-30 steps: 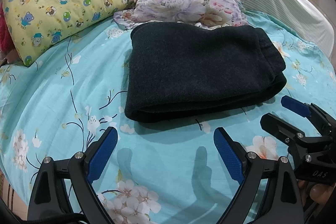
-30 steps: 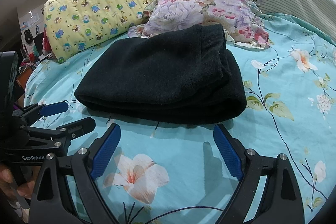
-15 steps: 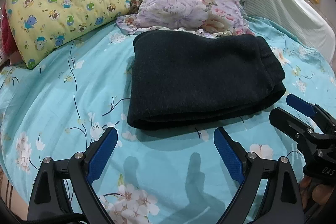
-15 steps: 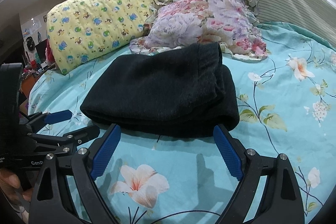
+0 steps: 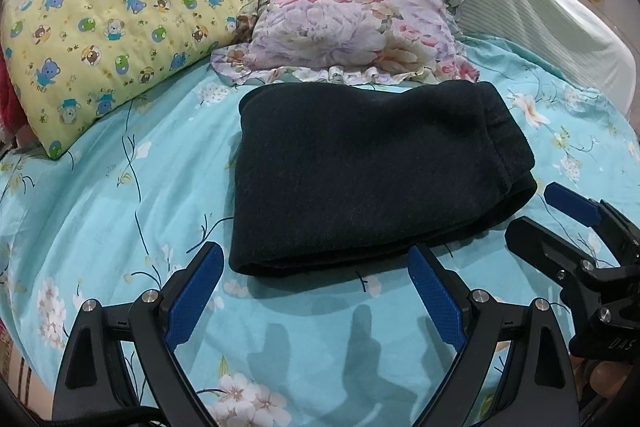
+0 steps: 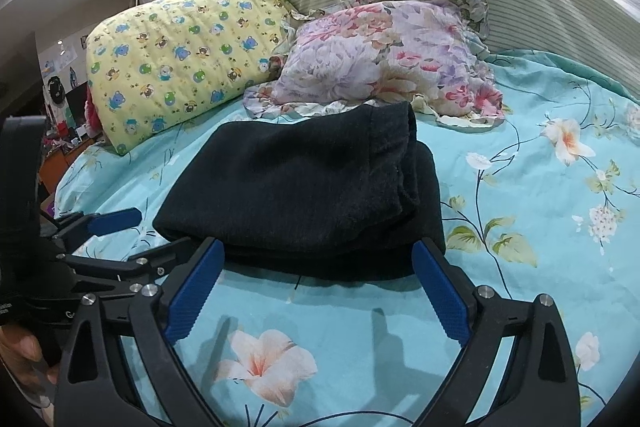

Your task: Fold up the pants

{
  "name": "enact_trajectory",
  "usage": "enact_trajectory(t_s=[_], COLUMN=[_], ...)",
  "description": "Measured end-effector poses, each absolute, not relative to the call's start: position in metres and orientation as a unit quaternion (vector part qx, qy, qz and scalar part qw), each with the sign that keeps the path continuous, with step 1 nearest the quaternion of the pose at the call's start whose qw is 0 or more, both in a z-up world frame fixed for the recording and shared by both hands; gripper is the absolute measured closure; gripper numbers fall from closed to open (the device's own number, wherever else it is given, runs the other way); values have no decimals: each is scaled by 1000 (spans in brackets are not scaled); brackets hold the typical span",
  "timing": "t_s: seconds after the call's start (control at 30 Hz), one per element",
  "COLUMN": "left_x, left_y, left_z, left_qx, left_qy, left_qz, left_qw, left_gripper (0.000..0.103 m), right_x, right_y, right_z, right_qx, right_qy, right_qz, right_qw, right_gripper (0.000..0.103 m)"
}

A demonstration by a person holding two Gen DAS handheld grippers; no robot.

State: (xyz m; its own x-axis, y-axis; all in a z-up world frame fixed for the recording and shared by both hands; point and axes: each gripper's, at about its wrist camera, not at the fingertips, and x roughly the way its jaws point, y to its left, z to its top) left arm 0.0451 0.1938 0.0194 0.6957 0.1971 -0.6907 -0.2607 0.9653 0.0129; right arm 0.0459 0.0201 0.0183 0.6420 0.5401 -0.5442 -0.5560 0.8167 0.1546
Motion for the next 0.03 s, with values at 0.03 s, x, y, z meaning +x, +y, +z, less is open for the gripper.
enact_trajectory(t_s=[0.03], left_x=[45], left_y=[193], left_z=[20], left_qx=[-41], left_qy=[370], left_qz=[125], left_qw=[920], left_gripper=[9], right_x=[46], right_y=[20], right_z=[18], right_qx=[-12], right_qy=[297], right_qz=[303], right_qw=[905], right_gripper=[8])
